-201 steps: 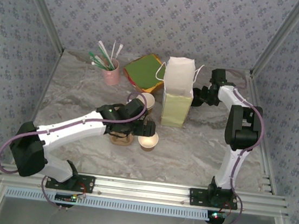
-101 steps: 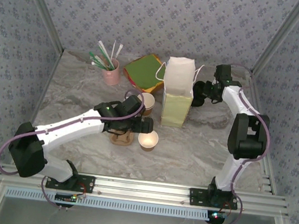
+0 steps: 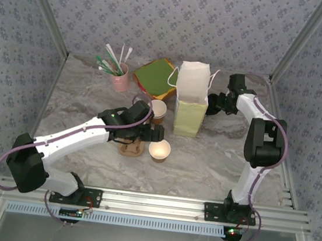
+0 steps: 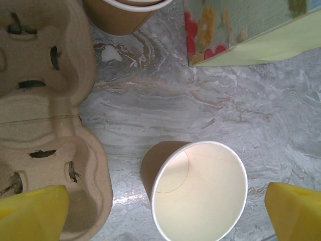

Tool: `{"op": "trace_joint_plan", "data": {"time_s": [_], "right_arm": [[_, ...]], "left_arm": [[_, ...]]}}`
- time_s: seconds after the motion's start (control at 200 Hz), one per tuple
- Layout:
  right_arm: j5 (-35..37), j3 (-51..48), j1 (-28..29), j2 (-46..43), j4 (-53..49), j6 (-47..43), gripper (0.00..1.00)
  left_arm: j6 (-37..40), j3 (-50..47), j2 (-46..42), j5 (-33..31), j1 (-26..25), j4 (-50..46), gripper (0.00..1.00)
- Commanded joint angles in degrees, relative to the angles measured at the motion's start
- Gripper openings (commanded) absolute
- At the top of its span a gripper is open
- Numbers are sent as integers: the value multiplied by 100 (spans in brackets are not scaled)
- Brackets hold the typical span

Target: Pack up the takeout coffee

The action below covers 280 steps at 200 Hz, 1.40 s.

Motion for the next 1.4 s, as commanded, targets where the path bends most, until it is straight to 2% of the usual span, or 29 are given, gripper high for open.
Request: {"op": "trace_joint_plan", "data": {"time_s": [0.0,0.065,0.11,0.45,0.685,0.994,1.194,1.324,1.394], "right_arm": [[147,155,36,216,-134,-96,8],[139,194,36,249,-140,-98,12],[144,213,44,249,-162,-98,22],[376,410,124,211,-173,-158,27],[383,513,150,380,-243,-149,20],[514,530,151,468,-279,-196,23],[491,539,163,495,-271,-193,18],[499,557,160,464,-290,-184,11],[510,541,180,416,-291,-184,3]], "left_arm": [[53,-40,-189,43,23,-97,100],[49,-41,-197,41,21,-110,100],[47,-32,-197,45,23,-107,100],[108,30,-149,97,75,-122,100],[143,67,-127,131,96,-143,100],[149,33,-130,133,120,-124,100],[143,23,-153,132,124,-127,100],[143,13,-162,132,131,-124,100],[145,10,-171,134,136,-128,100]]}}
